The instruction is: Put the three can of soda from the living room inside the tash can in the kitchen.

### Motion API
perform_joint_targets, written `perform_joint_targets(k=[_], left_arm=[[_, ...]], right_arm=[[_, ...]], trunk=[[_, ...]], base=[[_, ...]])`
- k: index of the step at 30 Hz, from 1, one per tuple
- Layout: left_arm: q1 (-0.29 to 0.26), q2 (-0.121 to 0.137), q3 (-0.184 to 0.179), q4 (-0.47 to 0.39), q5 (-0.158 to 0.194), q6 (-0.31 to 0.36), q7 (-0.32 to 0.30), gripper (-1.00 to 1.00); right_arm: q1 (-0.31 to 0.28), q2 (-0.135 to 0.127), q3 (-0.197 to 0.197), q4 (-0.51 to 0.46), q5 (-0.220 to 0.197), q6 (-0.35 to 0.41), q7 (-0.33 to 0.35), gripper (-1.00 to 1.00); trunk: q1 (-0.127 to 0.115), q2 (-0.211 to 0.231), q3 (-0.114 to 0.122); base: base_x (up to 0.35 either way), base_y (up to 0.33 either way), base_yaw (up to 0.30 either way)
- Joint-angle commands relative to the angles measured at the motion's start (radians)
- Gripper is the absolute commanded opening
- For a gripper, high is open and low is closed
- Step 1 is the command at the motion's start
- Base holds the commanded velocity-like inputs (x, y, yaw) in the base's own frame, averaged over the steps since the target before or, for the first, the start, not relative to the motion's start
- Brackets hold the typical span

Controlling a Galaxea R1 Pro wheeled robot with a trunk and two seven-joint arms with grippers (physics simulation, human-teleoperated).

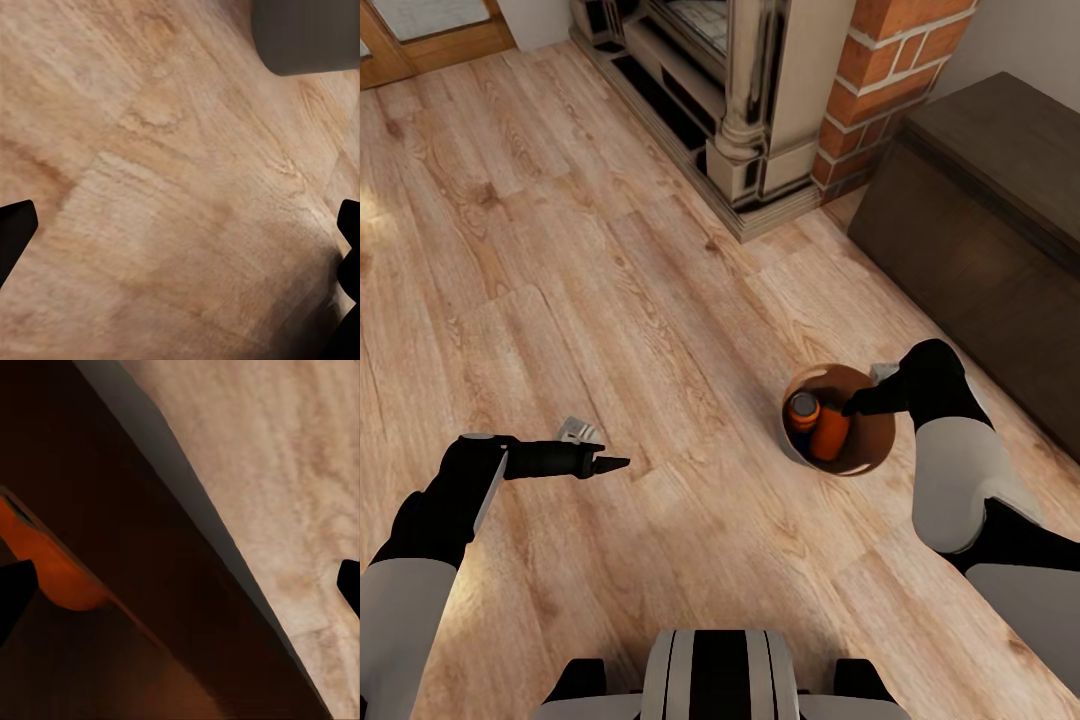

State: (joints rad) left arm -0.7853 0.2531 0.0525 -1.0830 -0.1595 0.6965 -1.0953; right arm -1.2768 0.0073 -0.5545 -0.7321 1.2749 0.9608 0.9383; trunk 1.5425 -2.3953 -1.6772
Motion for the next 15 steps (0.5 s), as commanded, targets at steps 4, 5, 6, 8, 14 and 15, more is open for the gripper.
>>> perform_joint_targets(k=[4,5,6,8,14,15], left_arm=[[0.000,0.000,0.000,0.000,0.000,0.000,0.000,1.00],[0.000,0.000,0.000,0.000,0.000,0.000,0.000,1.00],[0.000,0.000,0.000,0.000,0.000,0.000,0.000,1.00],[0.000,0.000,0.000,0.000,0.000,0.000,0.000,1.00],[0.000,-0.001,0.000,0.000,0.000,0.002,0.001,1.00],[0.000,-0.001,0.000,0.000,0.000,0.002,0.001,1.00]], right_arm=[[0.003,0.001,0.000,0.000,-0.002,0.003,0.000,1.00],[0.003,0.001,0.001,0.000,-0.002,0.003,0.000,1.00],[0.003,0.001,0.001,0.000,-0.002,0.003,0.000,1.00],[0.003,0.001,0.001,0.000,-0.002,0.003,0.000,1.00],[0.007,0.002,0.001,0.000,-0.002,0.002,0.001,1.00],[0.007,0.002,0.001,0.000,-0.002,0.002,0.001,1.00]], trunk=[[0.000,0.000,0.000],[0.000,0.000,0.000],[0.000,0.000,0.000],[0.000,0.000,0.000],[-0.023,0.042,0.019],[-0.027,0.049,0.022]], base=[[0.000,0.000,0.000],[0.000,0.000,0.000],[0.000,0.000,0.000],[0.000,0.000,0.000],[0.000,0.000,0.000],[0.000,0.000,0.000]])
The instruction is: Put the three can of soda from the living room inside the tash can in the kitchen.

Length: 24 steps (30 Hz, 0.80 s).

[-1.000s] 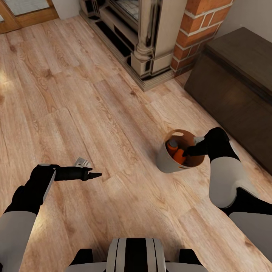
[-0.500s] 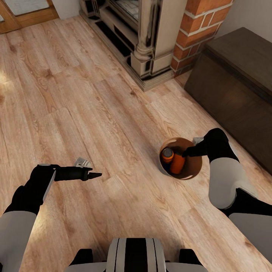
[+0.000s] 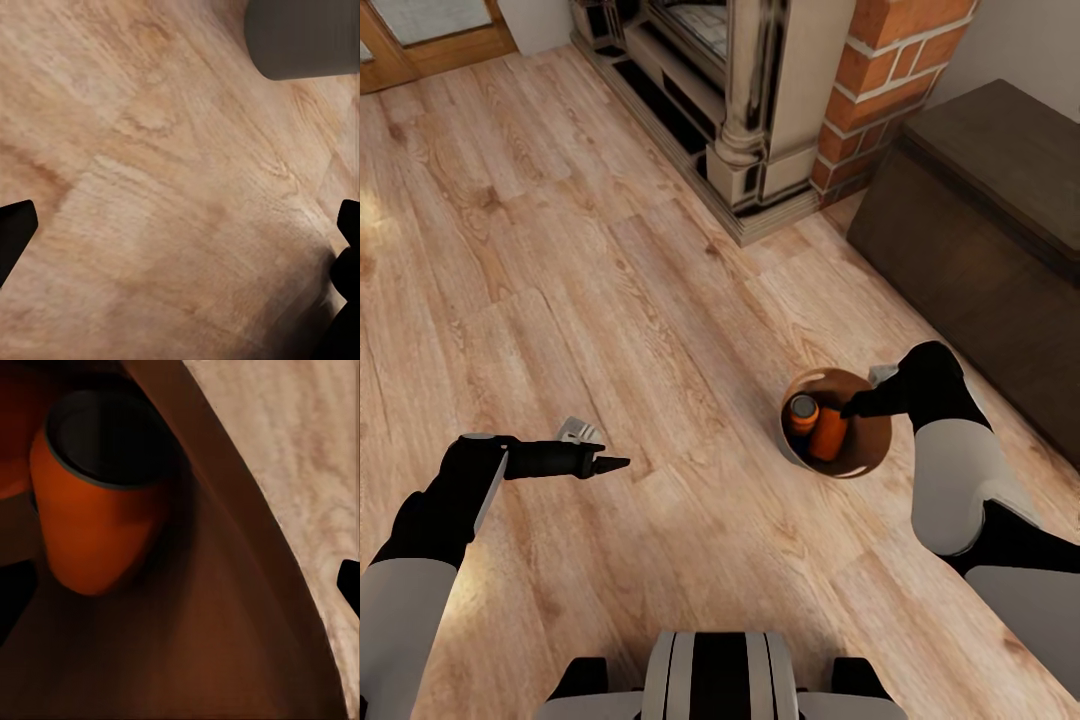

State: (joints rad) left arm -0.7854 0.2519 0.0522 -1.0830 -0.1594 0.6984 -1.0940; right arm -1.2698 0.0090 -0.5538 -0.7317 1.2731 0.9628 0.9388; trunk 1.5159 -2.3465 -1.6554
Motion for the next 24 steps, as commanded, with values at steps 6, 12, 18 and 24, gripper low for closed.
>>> perform_joint_targets(k=[6,12,18,24], left_arm=[[0.000,0.000,0.000,0.000,-0.001,0.001,0.001,1.00],[0.000,0.000,0.000,0.000,-0.002,0.001,0.001,1.00],[0.000,0.000,0.000,0.001,-0.003,0.001,0.002,1.00],[0.000,-0.007,0.000,0.001,-0.005,0.001,0.003,1.00]], right_arm=[[0.001,0.000,0.001,0.000,0.000,-0.001,0.000,1.00],[0.001,0.001,0.001,0.000,0.000,-0.001,0.000,1.00],[0.007,0.002,0.002,0.000,0.000,-0.001,0.000,1.00],[0.008,0.003,0.002,0.000,0.000,-0.001,0.000,1.00]], trunk=[[-0.023,0.042,0.019],[-0.046,0.084,0.038],[-0.069,0.126,0.056],[-0.092,0.168,0.075]], base=[[0.000,0.000,0.000],[0.000,0.000,0.000],[0.000,0.000,0.000],[0.000,0.000,0.000]])
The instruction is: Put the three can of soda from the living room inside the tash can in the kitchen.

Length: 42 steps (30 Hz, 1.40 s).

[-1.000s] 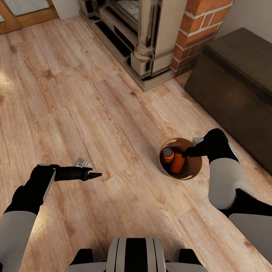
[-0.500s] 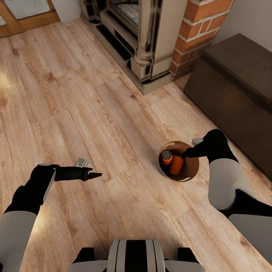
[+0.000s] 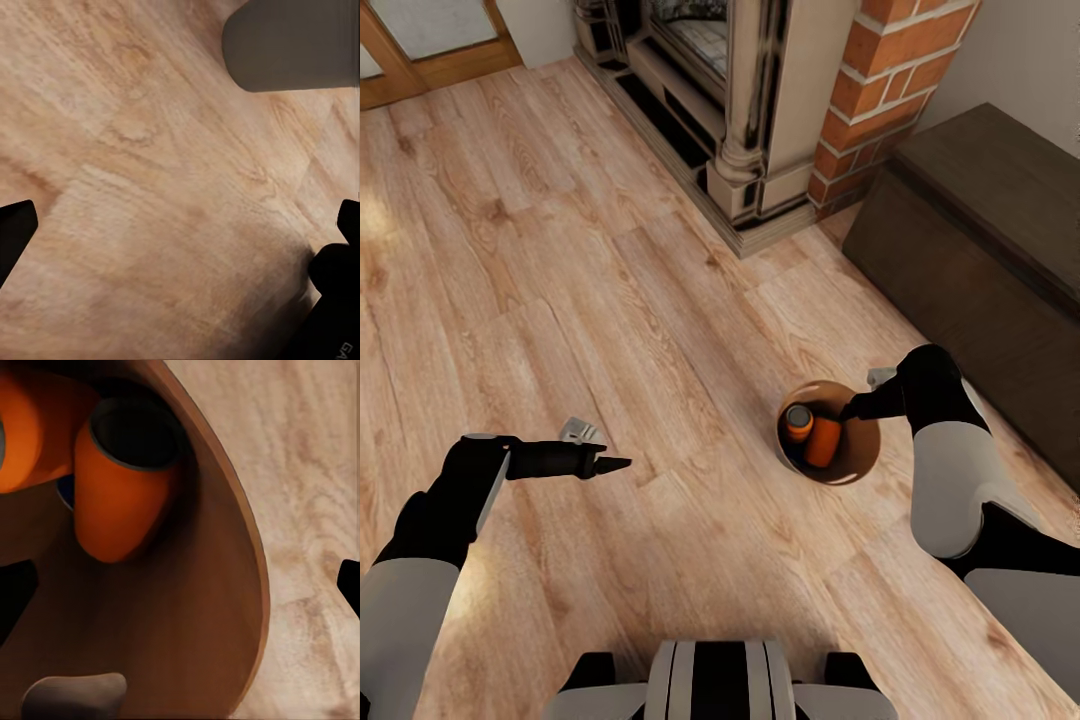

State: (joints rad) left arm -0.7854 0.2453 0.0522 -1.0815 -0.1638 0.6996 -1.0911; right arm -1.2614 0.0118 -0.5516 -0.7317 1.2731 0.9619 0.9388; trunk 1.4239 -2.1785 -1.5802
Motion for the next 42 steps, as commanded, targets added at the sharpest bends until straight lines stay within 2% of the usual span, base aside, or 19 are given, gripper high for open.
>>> perform_joint_targets(k=[1,16,22,27,32,37,39,42], left_arm=[[0.000,-0.002,0.000,0.000,-0.001,0.000,0.000,1.00],[0.000,-0.009,0.000,0.000,-0.005,0.000,0.006,1.00],[0.000,-0.011,0.000,0.001,-0.005,-0.002,0.009,1.00],[0.008,-0.045,0.000,-0.001,-0.008,-0.003,0.023,1.00],[0.015,-0.058,-0.001,-0.001,-0.008,-0.003,0.077,1.00],[0.019,-0.063,-0.001,0.000,-0.009,-0.003,0.158,1.00],[0.031,-0.064,-0.001,0.000,-0.007,-0.004,0.221,1.00],[0.040,-0.065,-0.001,0.000,-0.006,-0.004,0.270,1.00]], right_arm=[[0.000,0.000,0.000,0.000,0.000,0.000,0.000,1.00],[0.039,-0.002,-0.001,-0.001,0.000,-0.001,0.000,1.00],[0.078,-0.007,-0.007,-0.001,0.000,-0.063,-0.001,1.00],[0.116,-0.011,-0.009,-0.005,0.000,-0.082,-0.001,1.00],[0.147,-0.011,-0.010,-0.009,0.000,-0.115,-0.001,1.00],[0.170,-0.009,-0.010,-0.013,0.000,-0.137,-0.001,1.00],[0.187,-0.009,-0.010,-0.015,0.000,-0.141,-0.001,1.00],[0.202,-0.008,-0.009,-0.017,0.000,-0.143,-0.002,1.00]], trunk=[[-0.004,0.007,0.003],[-0.061,0.112,0.050],[-0.084,0.154,0.069],[-0.104,0.189,0.085],[-0.123,0.224,0.100],[-0.142,0.259,0.116],[-0.150,0.273,0.122],[-0.161,0.294,0.132]], base=[[0.000,0.000,0.000],[0.000,0.000,0.000],[0.000,0.000,0.000],[0.000,0.000,0.000],[0.000,0.000,0.000],[0.000,0.000,0.000],[0.000,0.000,0.000],[0.000,0.000,0.000]])
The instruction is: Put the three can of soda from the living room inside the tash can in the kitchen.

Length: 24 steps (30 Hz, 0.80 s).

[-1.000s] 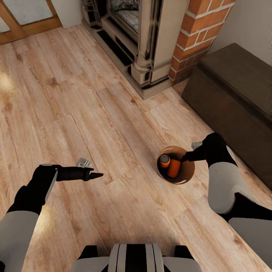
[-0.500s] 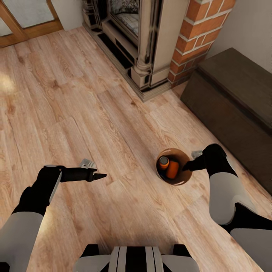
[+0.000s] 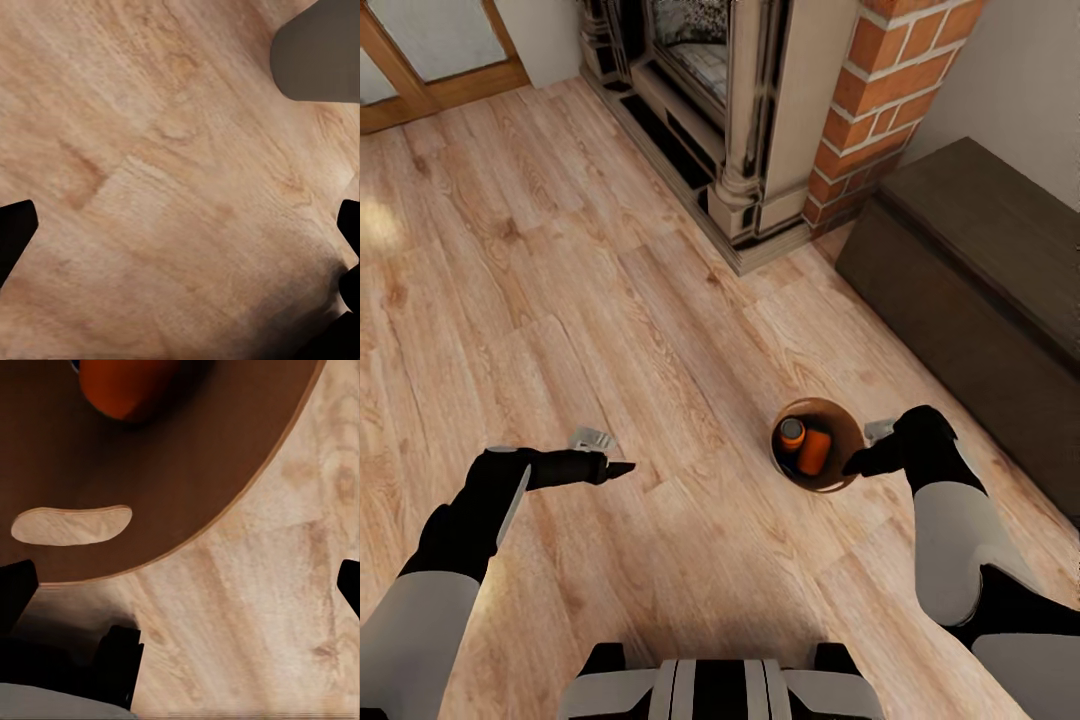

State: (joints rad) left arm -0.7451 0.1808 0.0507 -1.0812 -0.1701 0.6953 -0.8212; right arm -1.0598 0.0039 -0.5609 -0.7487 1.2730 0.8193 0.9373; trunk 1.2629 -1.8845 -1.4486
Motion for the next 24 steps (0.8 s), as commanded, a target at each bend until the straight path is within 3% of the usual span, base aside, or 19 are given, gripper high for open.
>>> perform_joint_targets(k=[1,8,13,18,24], left_arm=[[0.002,0.000,0.000,0.001,0.000,0.000,0.015,1.00],[0.009,-0.025,0.000,0.005,-0.001,0.000,0.150,1.00],[0.011,-0.051,0.000,0.015,-0.005,-0.004,0.296,1.00],[0.012,-0.060,0.000,0.050,-0.007,0.001,0.337,1.00],[0.017,-0.063,0.003,0.165,-0.004,0.019,0.459,1.00]], right_arm=[[0.004,0.000,0.000,-0.001,-0.001,0.000,0.000,1.00],[0.048,-0.004,0.000,-0.005,-0.003,-0.017,0.000,1.00],[0.111,-0.006,-0.018,-0.032,-0.004,-0.109,-0.001,1.00],[0.148,-0.008,-0.037,-0.042,-0.004,-0.140,-0.001,1.00],[0.226,-0.013,-0.133,-0.046,-0.003,-0.260,-0.002,1.00]], trunk=[[-0.004,0.007,0.003],[-0.031,0.056,0.025],[-0.050,0.091,0.041],[-0.069,0.126,0.057],[-0.092,0.168,0.075]], base=[[0.000,0.000,0.000],[0.000,0.000,0.000],[0.000,0.000,0.000],[0.000,0.000,0.000],[0.000,0.000,0.000]])
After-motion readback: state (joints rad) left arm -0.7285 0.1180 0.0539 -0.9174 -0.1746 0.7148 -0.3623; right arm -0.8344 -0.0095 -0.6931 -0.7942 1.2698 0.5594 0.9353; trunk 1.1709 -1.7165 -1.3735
